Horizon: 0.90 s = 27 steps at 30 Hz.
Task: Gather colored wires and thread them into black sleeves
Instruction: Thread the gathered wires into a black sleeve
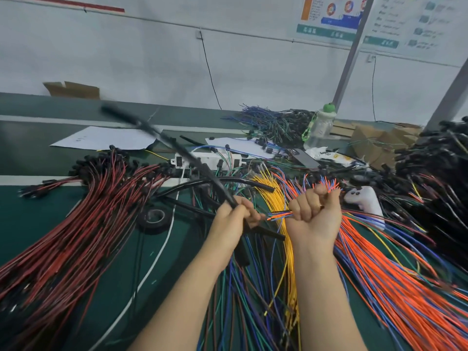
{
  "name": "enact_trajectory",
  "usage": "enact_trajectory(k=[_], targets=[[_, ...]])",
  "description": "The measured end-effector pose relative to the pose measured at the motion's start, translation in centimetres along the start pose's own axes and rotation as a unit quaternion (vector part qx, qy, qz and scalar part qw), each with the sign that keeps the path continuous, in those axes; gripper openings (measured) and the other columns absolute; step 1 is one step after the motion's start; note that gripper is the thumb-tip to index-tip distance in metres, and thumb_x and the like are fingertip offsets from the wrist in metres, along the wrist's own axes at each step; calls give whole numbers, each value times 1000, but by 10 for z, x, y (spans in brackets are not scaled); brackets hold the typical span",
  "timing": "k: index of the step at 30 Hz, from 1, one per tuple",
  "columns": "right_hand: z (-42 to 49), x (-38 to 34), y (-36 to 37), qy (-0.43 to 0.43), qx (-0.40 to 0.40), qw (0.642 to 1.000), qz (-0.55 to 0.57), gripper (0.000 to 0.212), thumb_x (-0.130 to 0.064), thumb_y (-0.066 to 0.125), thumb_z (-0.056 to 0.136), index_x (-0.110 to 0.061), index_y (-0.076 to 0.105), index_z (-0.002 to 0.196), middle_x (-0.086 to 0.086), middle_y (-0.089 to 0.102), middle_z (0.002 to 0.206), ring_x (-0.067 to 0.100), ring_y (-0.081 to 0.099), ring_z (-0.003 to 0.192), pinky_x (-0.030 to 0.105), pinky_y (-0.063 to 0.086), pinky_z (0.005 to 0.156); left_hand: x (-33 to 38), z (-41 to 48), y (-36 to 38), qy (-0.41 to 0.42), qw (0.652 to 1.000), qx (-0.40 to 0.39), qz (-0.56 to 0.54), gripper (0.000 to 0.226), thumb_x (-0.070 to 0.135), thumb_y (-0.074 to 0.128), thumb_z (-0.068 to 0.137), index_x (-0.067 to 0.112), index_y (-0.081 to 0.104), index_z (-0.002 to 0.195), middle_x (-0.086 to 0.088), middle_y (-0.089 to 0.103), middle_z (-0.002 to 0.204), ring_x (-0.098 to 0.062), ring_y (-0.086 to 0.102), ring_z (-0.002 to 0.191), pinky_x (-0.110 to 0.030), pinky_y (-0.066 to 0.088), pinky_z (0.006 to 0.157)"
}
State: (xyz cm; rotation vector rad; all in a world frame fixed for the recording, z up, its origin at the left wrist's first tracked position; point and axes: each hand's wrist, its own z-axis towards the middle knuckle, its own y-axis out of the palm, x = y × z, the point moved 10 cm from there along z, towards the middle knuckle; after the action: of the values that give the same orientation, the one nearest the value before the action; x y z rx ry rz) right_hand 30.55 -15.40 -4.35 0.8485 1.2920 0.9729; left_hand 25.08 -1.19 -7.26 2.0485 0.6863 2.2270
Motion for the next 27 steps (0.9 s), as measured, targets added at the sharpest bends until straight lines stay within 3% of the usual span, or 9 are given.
enact_trajectory(k=[2,4,6,9,11,14,18,24,27], targets=[[0,5,2,14,-13,1000,-8,47,-41,29,103,-15,44,66,-8,20,37,12,3,41,19,10,33,1,-1,5,6,998,0,63,28,-8,31,91,9,50,79,-6,51,66,-6,43,39,-17,35,45],[-2,11,5,33,-25,999,-20,51,-44,30,101,-15,48,63,-8,13,41,11,3,41,19,10,34,-2,-3,10,-4,995,-17,102,23,10,40,97,11,56,80,-6,54,67,-4,29,33,-17,24,38],[-4,16,7,48,-37,998,-33,56,-46,29,100,-16,51,59,-6,7,49,11,3,41,18,10,34,-5,-4,11,-14,985,-41,168,31,37,49,95,13,58,77,-5,55,63,-6,28,34,-18,24,40],[-6,21,12,64,-58,995,-48,61,-46,28,101,-16,54,55,-6,5,50,11,3,40,17,11,33,-2,-2,2,14,955,-19,294,47,61,51,84,18,46,67,9,35,48,-10,32,41,-27,26,50],[-7,24,16,74,-71,993,-53,61,-46,26,101,-15,54,56,-6,5,49,10,3,39,17,12,33,-8,-3,5,-7,962,-39,269,47,62,51,83,17,48,70,11,34,44,-9,30,39,-22,25,47],[-8,29,18,92,-87,991,-51,61,-48,26,101,-14,54,58,-5,7,48,9,3,38,17,12,31,-20,-10,20,-67,979,-104,162,40,49,51,91,13,53,74,3,58,51,-4,27,33,-13,22,35],[-10,35,18,113,-99,987,-62,64,-52,26,99,-14,56,58,-6,6,47,9,3,37,16,14,31,-18,-10,16,-76,989,-90,94,28,28,56,94,12,55,71,3,59,52,-2,26,34,-14,20,34],[-9,32,16,101,-104,985,-92,63,-52,26,99,-14,57,59,-6,8,47,9,4,38,16,14,32,-29,-15,23,-155,980,-122,9,23,34,61,88,12,62,83,-2,66,64,-1,24,35,-12,19,35],[-8,32,14,101,-96,986,-92,63,-52,26,100,-14,55,60,-7,10,44,9,5,38,15,15,30,-28,-17,24,-149,980,-128,21,21,33,63,86,13,61,81,2,64,62,0,25,36,-11,20,35]])
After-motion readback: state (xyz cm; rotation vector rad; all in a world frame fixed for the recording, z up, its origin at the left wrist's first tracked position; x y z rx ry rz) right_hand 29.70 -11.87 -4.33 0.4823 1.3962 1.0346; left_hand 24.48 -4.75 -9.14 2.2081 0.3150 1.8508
